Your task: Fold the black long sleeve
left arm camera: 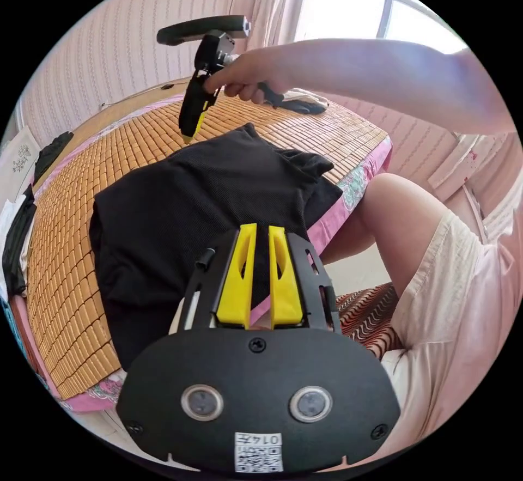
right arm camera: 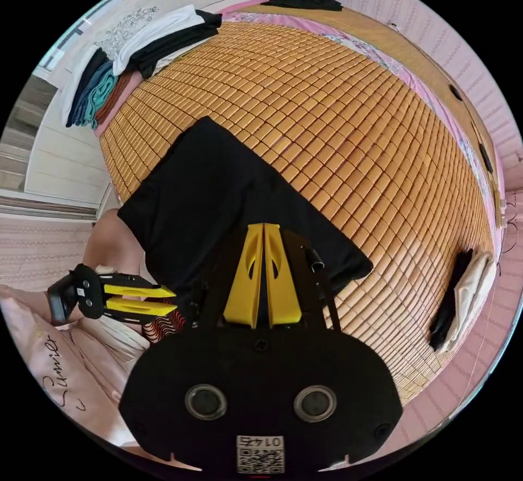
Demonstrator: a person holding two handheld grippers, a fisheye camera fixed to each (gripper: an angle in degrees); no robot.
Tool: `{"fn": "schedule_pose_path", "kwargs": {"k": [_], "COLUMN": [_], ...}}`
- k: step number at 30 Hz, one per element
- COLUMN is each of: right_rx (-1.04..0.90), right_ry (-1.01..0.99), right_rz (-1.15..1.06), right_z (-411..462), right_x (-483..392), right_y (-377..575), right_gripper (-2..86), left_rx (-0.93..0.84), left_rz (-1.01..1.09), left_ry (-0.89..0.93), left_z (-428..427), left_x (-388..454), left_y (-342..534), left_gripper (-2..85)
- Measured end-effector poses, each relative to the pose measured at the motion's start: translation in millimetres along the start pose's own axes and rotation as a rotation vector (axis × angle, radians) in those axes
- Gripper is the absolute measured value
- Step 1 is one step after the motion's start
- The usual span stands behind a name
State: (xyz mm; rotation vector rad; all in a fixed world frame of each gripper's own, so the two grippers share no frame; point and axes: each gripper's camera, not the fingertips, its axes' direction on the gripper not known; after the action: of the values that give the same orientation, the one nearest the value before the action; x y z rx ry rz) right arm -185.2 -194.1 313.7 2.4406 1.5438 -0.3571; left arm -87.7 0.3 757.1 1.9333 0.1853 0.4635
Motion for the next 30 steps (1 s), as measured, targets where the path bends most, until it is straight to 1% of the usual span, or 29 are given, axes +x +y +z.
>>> {"fn": "schedule_pose_path", "kwargs": {"k": [2,3,5,6,8,9,12,13,14,15,16,19,20,21,23,24,26,28,29,30], "right_rx": [0.062,0.065,0.037,0.03,0.011,0.007,-0.001,0.0,0.002,0.018,0.073,0.254,0.318,0.345,0.436,0.468,0.556,0.552,0.551,0.551], "right_ry": [-0.008,-0.007,-0.039,-0.053,-0.148,-0.169,-0.263,-0.283,-0.254,-0.259,-0.307,-0.471,-0.528,-0.547,-0.524,-0.519,-0.528,-0.564,-0.612,-0.642], "right_rz": [0.101,0.137,0.265,0.293,0.388,0.406,0.45,0.457,0.47,0.459,0.445,0.388,0.35,0.334,0.333,0.356,0.502,0.63,0.685,0.708], "right_z": [-12,-12,-1,4,26,32,59,66,67,65,58,34,25,21,12,11,24,47,64,72], "right_x": [15,18,28,29,37,39,52,57,62,63,67,74,75,75,83,88,117,139,151,155], "right_y": [83,104,184,201,256,265,288,293,299,303,311,336,344,348,369,377,408,425,432,434], "right_gripper": [1.4,2.6,7.5,8.8,10.6,10.9,9.4,7.0,4.3,2.9,2.4,1.8,1.8,1.9,2.4,2.6,5.9,10.1,12.0,12.4], "left_rx": [0.016,0.019,0.027,0.033,0.041,0.041,0.006,-0.007,-0.033,-0.059,-0.068,-0.073,-0.071,-0.065,-0.056,-0.055,-0.083,-0.081,-0.076,-0.07], "left_rz": [0.034,0.049,0.068,0.095,0.137,0.156,0.194,0.205,0.225,0.243,0.25,0.273,0.277,0.263,0.256,0.275,0.287,0.298,0.316,0.331], "left_ry": [0.054,0.094,0.14,0.14,0.123,0.109,0.085,0.088,0.087,0.077,0.067,0.026,0.018,-0.018,-0.106,-0.105,-0.069,-0.059,-0.056,-0.05], "left_z": [0,2,5,6,11,16,32,36,44,51,54,61,61,58,52,49,46,39,32,25], "left_x": [11,18,32,43,59,69,90,94,101,107,110,119,122,123,126,128,130,135,139,143], "left_y": [-3,-6,-11,-14,-18,-22,-35,-37,-42,-47,-49,-61,-66,-69,-70,-69,-65,-58,-53,-48], "left_gripper": [8.7,10.4,11.6,12.8,15.0,16.5,18.4,18.9,19.8,20.3,20.5,18.3,14.6,9.1,4.7,3.9,3.0,2.5,2.3,2.2]}}
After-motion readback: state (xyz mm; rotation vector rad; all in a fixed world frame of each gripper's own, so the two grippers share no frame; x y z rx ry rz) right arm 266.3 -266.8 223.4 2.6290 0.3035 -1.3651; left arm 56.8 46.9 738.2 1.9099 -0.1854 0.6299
